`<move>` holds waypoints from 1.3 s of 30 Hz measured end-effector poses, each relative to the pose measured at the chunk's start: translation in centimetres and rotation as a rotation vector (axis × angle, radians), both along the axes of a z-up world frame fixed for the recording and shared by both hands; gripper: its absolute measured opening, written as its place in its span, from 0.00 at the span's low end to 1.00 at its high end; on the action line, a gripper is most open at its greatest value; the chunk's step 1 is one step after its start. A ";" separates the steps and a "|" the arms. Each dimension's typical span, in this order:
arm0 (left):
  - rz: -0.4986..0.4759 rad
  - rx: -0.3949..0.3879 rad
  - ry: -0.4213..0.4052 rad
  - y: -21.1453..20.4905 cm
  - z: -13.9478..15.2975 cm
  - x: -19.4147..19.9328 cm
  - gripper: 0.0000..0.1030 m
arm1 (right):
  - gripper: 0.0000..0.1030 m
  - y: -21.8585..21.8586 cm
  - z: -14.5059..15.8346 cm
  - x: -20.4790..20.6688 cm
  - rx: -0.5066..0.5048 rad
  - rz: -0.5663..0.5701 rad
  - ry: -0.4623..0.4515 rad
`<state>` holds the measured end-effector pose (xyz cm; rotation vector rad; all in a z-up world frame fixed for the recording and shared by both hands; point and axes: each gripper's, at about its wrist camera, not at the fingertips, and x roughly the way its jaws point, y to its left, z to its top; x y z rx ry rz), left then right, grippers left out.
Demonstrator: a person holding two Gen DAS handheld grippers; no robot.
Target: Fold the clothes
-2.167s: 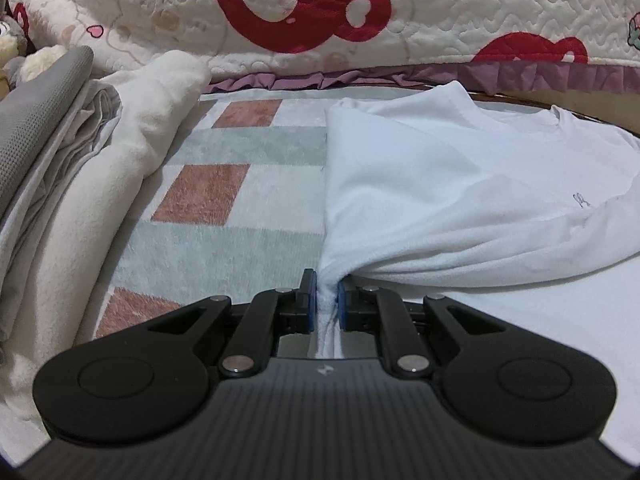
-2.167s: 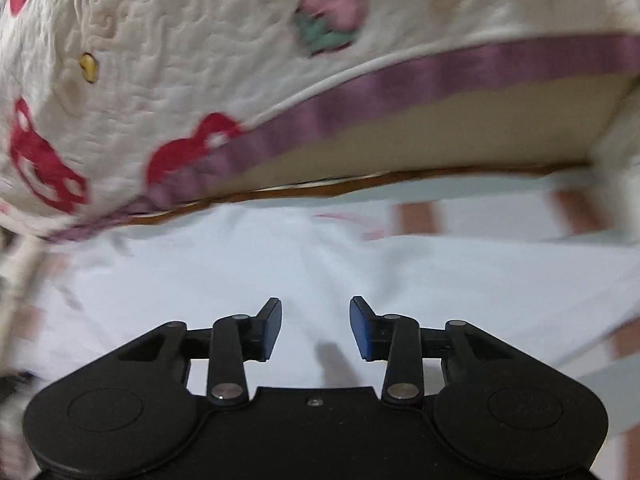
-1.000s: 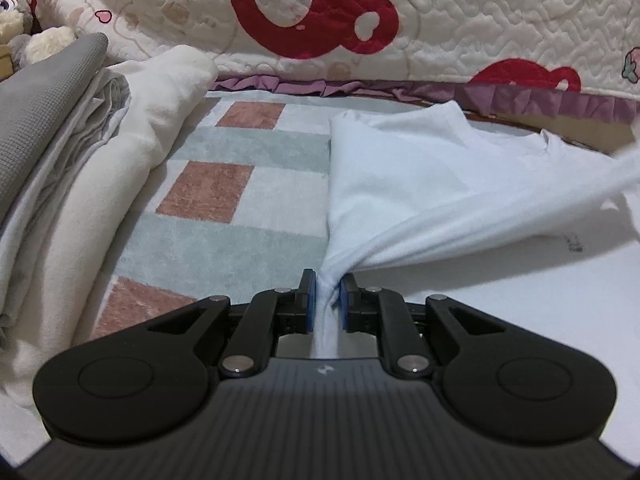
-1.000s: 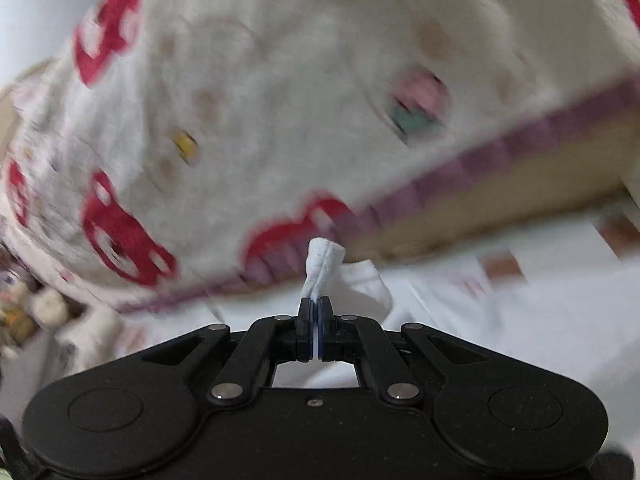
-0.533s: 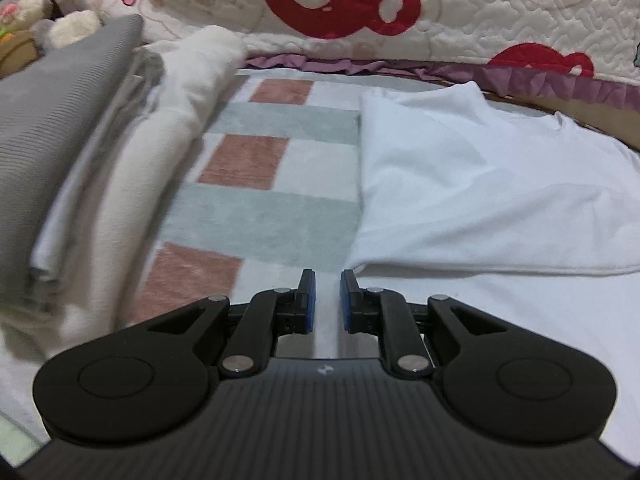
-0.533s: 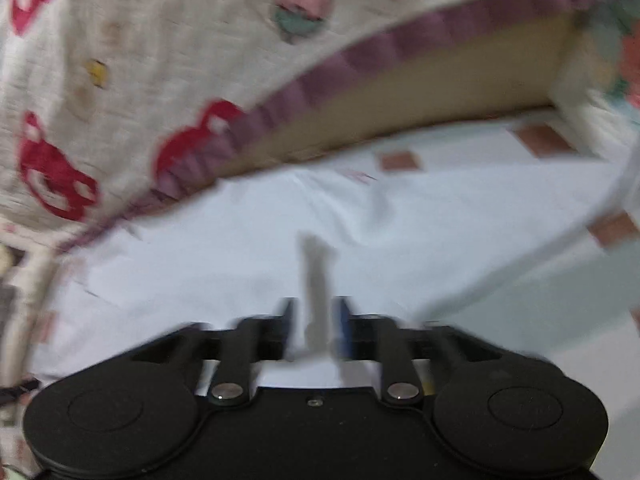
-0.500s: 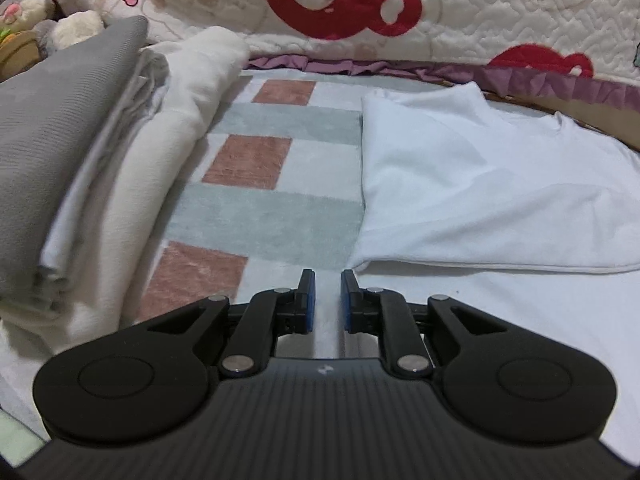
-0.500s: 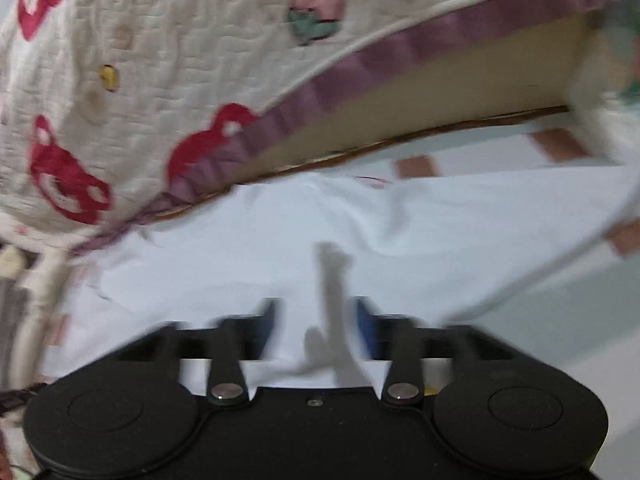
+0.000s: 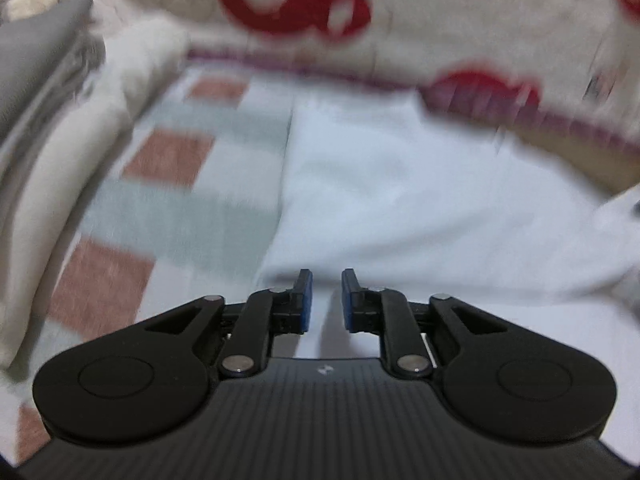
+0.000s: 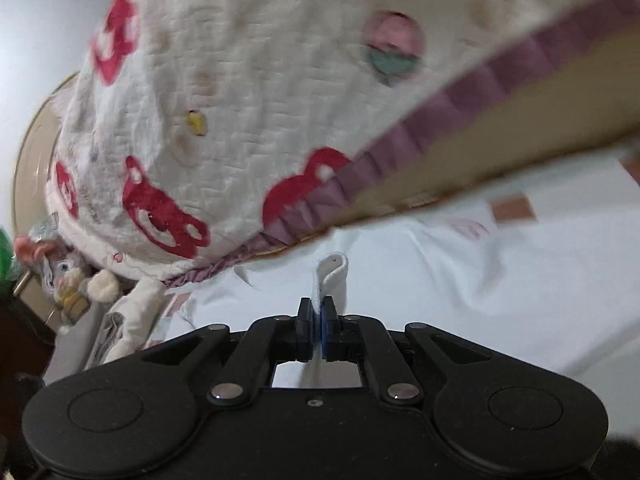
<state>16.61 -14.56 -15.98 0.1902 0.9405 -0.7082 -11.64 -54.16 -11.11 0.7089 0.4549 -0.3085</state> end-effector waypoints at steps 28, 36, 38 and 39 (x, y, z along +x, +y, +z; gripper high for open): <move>0.039 0.268 -0.198 -15.9 -0.3 9.1 0.37 | 0.07 -2.4 -4.8 3.2 -0.025 0.094 0.147; 0.042 0.155 -0.269 -12.4 2.1 9.7 0.06 | 0.06 -1.3 0.4 3.9 -0.278 0.193 0.032; 0.072 0.081 -0.223 -10.9 2.5 10.4 0.06 | 0.06 -1.7 2.1 4.4 -0.302 0.202 -0.013; 0.087 0.043 -0.199 -10.3 2.8 10.8 0.06 | 0.06 -1.8 2.7 4.7 -0.321 0.206 -0.024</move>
